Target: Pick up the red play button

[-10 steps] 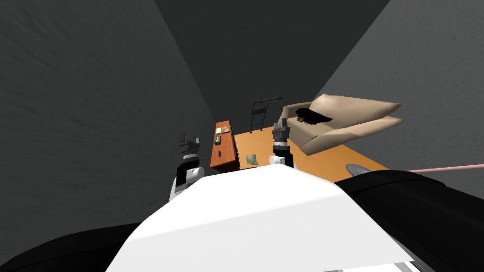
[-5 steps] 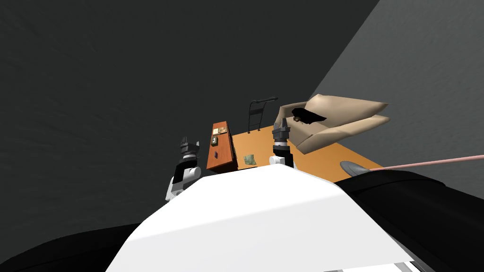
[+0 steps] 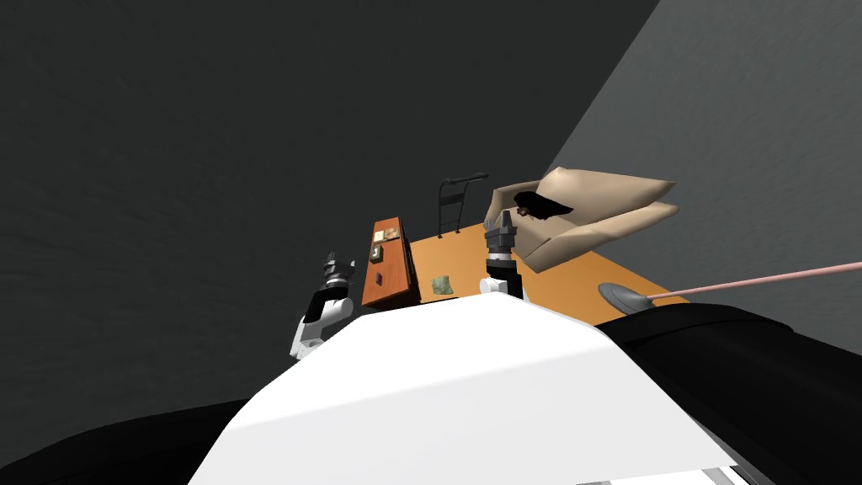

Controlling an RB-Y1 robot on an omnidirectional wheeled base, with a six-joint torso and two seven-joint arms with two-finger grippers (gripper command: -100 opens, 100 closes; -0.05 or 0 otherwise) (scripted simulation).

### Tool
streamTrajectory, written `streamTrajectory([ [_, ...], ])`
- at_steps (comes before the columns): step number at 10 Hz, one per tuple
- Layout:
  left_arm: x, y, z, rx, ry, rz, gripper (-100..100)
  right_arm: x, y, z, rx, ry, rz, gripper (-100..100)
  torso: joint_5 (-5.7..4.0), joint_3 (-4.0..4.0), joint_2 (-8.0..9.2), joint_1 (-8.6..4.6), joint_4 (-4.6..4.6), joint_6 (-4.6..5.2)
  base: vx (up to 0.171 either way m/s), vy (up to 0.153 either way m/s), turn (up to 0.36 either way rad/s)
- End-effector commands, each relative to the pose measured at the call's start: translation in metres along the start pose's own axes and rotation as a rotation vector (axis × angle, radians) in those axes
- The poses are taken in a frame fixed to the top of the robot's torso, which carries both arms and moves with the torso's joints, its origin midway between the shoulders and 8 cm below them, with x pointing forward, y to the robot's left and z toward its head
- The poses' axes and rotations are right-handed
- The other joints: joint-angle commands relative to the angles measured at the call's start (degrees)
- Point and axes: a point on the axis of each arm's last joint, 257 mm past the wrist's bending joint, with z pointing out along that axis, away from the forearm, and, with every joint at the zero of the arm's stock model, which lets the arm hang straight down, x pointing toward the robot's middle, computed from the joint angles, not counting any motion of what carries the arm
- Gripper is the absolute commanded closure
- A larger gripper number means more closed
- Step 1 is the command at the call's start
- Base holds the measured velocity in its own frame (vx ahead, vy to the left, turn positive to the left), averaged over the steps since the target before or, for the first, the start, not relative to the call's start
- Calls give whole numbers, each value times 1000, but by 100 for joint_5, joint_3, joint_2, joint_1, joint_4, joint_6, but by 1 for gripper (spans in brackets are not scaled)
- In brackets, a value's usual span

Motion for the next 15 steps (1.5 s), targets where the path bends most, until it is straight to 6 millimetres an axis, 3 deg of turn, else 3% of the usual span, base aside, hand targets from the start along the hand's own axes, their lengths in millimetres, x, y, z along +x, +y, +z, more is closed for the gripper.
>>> streamTrajectory([
  [1,-27,15,4,-58,-53,-44,-100,0,0,0,0,0,0,0,0,0,0,0,0,0,5,-63,-73],
  [2,-33,24,3,-85,-68,-45,-100,0,0,0,0,0,0,0,0,-1,-1,0,0,1,9,-49,-47],
  [3,-54,33,4,-121,-112,-87,-100,0,0,0,0,0,0,0,0,0,-1,4,0,0,4,-73,-81],
  [4,-59,42,2,-148,-127,-88,-100,0,0,0,0,0,0,0,0,-1,-1,-2,0,1,8,-65,-43],
  [5,-80,51,2,-183,-175,-135,-100,0,0,0,0,0,0,0,-1,0,-1,-3,0,0,21,-72,-91],
  [6,-85,59,-1,-208,-189,-136,-100,0,0,0,0,0,0,0,-1,-2,-4,-4,-1,1,16,-55,-35],
  [7,-104,66,-2,-235,-235,-185,-100,0,0,0,0,0,0,0,0,-2,-3,1,-1,-1,9,-61,-61],
  [15,-193,130,-38,-431,-506,-417,-100,0,0,0,0,0,0,0,1,-1,-2,7,-1,-2,13,-48,-60],
])
